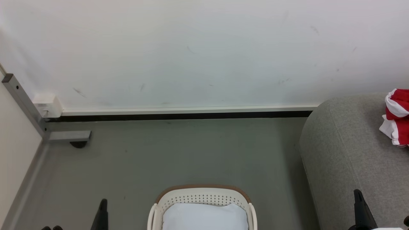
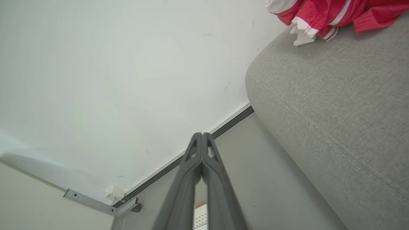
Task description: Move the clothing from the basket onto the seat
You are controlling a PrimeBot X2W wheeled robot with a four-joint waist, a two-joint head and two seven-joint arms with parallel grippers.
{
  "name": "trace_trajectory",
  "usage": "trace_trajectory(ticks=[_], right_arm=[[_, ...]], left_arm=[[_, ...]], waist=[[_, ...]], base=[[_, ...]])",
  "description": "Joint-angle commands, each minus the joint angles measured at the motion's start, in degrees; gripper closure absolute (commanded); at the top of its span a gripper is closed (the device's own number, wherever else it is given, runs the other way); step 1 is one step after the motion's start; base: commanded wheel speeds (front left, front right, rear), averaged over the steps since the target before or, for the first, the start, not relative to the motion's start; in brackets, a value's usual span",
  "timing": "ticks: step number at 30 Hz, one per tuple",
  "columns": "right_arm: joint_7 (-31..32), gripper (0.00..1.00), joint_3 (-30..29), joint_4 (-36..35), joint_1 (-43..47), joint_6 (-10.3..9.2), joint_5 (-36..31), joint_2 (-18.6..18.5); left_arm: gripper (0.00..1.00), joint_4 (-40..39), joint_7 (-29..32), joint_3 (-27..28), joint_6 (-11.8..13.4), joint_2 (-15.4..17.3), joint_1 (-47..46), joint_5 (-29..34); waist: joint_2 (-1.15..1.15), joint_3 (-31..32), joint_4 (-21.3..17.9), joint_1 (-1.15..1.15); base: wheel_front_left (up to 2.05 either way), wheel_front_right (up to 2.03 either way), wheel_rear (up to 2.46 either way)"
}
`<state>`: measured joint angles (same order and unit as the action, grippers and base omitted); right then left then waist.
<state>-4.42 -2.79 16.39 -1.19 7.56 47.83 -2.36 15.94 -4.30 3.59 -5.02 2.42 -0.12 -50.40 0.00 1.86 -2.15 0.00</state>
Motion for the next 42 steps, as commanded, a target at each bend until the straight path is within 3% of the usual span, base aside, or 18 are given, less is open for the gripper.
trace_trajectory(ticks=[1,42], right_arm=[[0.4,1.00,-0.4,-1.0,-1.7,-0.05,2.0,-0.5],[6.9,1.00,-2.5,-1.9,-3.9,-0.09,27.7,-0.7]], left_arm=[[1.00,-0.9,0.4,0.4,-0.4,0.4,-1.4,-1.8],[1.00,-1.5,6.8,2.1,-1.7,0.6,-4.5,-26.1]], waist=[[0.00,0.0,0.0,0.00],[0.00,-1.1,1.1,0.00]], base=[[0.00,0.00,0.00],[0.00,0.00,0.00]])
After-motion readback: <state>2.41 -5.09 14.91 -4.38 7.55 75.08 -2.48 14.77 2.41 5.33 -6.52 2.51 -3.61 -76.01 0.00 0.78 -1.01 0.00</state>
